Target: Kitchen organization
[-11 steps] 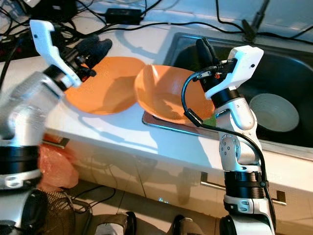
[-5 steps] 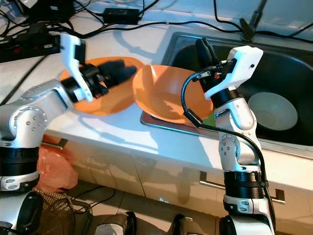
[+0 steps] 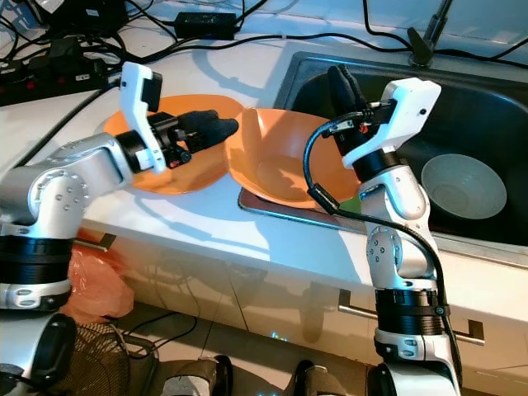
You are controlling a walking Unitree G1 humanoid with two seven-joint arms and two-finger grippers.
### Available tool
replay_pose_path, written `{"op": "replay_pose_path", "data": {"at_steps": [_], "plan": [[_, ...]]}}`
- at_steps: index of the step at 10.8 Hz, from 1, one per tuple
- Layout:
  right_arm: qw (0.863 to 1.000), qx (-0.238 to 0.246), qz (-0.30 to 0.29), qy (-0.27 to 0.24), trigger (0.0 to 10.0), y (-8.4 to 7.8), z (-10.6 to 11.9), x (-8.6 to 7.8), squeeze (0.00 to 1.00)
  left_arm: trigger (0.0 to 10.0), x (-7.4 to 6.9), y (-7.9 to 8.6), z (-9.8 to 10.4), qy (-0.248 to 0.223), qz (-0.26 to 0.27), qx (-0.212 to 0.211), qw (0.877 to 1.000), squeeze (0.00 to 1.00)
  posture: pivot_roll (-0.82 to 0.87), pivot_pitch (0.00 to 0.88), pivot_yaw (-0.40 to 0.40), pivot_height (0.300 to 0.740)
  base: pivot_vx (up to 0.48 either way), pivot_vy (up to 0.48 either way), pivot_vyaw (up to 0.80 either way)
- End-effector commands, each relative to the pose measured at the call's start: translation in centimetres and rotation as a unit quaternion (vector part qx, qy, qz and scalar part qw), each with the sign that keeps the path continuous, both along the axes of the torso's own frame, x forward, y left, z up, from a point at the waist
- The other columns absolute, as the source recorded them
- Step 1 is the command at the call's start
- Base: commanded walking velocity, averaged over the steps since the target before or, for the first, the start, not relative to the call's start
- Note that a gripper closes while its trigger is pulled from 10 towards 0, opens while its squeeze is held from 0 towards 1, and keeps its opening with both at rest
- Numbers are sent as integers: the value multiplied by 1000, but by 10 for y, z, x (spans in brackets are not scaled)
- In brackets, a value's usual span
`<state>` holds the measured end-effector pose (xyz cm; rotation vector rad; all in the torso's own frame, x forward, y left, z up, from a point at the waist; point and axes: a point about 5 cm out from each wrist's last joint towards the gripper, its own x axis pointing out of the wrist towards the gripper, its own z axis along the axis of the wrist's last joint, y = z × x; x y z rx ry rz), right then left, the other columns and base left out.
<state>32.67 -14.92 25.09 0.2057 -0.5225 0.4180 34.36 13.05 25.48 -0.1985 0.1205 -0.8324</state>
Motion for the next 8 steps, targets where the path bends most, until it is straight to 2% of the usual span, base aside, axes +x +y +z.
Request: {"op": "replay_pose_path", "data": {"at_steps": [1,6,7,8], "plan": [[1000,-4,-1,-16,10000,1,5,-4,0,10000,0,-4,1,8,-11,3,1000,0,119,150,58,740,0,0,0],[1000,1,-1,-16,10000,4,3,-6,0,10000,2,-14,-9,42,-39,5,998,0,114,142,81,740,0,0,0],[1000,3,-3,-15,10000,4,2,-6,0,7412,1,-18,-10,46,-52,5,998,0,114,142,87,740,0,0,0],[1000,4,-5,-15,10000,5,2,-6,0,2392,0,-21,-11,47,-56,6,997,0,112,144,91,740,0,0,0]]}}
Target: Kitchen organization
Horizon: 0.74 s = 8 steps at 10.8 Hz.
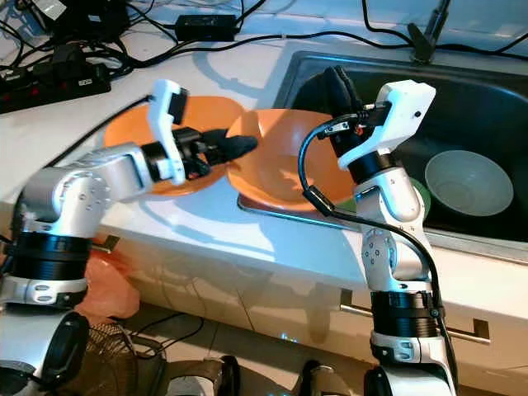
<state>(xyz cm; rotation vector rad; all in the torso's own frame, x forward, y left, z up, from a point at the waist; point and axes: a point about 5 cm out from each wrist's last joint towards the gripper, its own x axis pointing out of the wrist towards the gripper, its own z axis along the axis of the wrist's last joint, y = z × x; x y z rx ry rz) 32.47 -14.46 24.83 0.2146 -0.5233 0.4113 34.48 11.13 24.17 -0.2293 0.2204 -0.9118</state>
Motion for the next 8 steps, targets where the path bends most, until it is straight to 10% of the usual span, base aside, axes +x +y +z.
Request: {"op": "replay_pose_path", "data": {"at_steps": [1,8], "plan": [[1000,1,-6,-15,10000,0,4,-4,0,0,-3,-4,0,6,-21,4,1000,0,112,149,95,740,0,0,0],[1000,5,-13,-11,10000,-2,1,-5,0,0,-4,-4,-1,9,-19,0,1000,0,121,165,95,740,0,0,0]]}}
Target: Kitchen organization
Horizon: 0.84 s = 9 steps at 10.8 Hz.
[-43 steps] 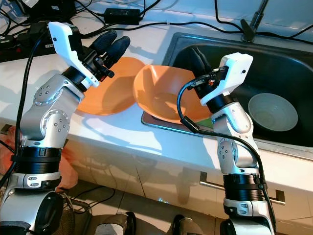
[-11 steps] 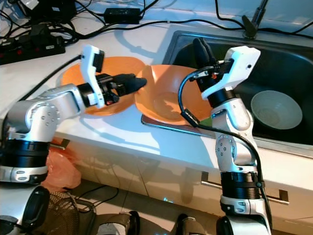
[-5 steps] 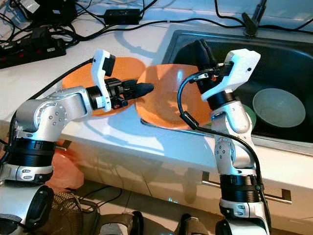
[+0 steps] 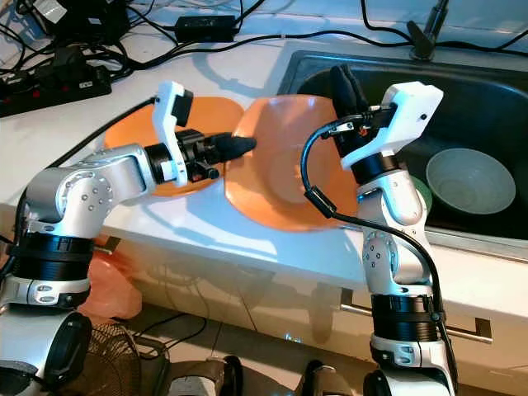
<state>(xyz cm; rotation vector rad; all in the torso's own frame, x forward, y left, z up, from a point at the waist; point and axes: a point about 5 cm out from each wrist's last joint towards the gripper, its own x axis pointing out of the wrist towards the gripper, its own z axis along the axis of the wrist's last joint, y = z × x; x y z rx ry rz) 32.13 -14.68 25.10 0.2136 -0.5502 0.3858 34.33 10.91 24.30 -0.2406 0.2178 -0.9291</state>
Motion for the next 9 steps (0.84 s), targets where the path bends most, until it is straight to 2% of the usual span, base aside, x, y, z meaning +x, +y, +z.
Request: {"op": "replay_pose_path", "data": {"at_steps": [1,3,4,5,7,8,9], "plan": [[1000,-1,-1,0,10000,1,-1,-1,0,0,-2,-2,-2,8,-9,4,1000,0,120,166,93,740,0,0,0],[1000,-1,-5,-2,10000,-1,0,-1,0,0,-1,-3,-3,8,-3,-3,1000,0,119,165,91,740,0,0,0],[1000,1,-10,-7,10000,-3,3,-1,0,0,2,-5,-1,-1,22,-15,1000,0,118,164,87,740,0,0,0],[1000,13,-19,-19,10000,-5,11,-1,0,0,6,-5,4,-19,61,-36,997,0,118,164,83,740,0,0,0],[996,45,-56,-49,10000,-17,32,-1,0,0,15,-4,11,-74,183,-58,979,0,117,162,72,740,0,0,0],[994,62,-74,-60,10000,-24,40,-2,0,1333,15,-7,15,-101,226,-76,966,0,120,161,68,740,0,0,0],[992,72,-81,-66,10000,-27,44,-2,0,10000,14,-9,21,-129,258,-99,952,0,112,160,67,740,0,0,0]]}}
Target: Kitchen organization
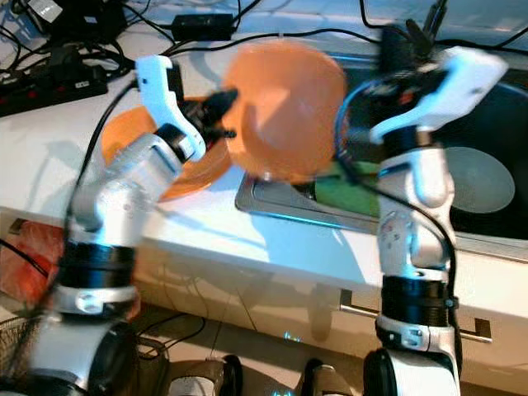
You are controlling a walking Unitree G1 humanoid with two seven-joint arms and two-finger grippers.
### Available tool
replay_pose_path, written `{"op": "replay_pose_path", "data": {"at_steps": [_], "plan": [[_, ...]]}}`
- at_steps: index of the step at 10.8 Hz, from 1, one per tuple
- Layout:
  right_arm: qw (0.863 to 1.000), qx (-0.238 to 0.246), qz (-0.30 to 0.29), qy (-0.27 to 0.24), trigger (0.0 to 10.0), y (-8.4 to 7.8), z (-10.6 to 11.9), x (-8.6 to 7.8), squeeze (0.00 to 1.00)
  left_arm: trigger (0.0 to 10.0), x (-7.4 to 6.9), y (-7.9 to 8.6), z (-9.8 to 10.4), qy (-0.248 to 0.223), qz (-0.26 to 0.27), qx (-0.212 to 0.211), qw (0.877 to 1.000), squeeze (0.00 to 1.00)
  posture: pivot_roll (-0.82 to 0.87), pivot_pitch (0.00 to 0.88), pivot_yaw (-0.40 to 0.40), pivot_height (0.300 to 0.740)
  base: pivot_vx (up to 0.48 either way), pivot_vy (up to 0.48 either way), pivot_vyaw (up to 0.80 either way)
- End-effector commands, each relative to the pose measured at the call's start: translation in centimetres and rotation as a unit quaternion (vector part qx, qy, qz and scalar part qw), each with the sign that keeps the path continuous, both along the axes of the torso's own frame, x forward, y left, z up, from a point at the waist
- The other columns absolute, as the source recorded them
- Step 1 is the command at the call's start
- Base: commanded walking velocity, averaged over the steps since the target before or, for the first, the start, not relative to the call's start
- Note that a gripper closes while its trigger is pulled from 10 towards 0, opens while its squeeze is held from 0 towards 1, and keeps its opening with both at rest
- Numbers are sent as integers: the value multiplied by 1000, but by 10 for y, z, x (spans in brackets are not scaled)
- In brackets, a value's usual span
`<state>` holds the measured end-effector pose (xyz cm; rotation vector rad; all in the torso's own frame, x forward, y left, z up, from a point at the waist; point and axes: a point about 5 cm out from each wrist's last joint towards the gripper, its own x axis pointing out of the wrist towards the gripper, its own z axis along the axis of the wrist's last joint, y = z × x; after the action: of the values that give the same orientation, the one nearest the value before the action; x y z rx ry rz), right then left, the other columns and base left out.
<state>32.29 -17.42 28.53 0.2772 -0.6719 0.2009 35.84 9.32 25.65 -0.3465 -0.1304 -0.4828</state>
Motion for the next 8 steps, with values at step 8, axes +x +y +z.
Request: {"op": "replay_pose_path", "data": {"at_steps": [8], "plan": [[998,-43,30,37,10000,7,-19,3,12,10000,-14,0,52,-173,-40,-91,980,0,113,143,57,740,0,0,0]]}}
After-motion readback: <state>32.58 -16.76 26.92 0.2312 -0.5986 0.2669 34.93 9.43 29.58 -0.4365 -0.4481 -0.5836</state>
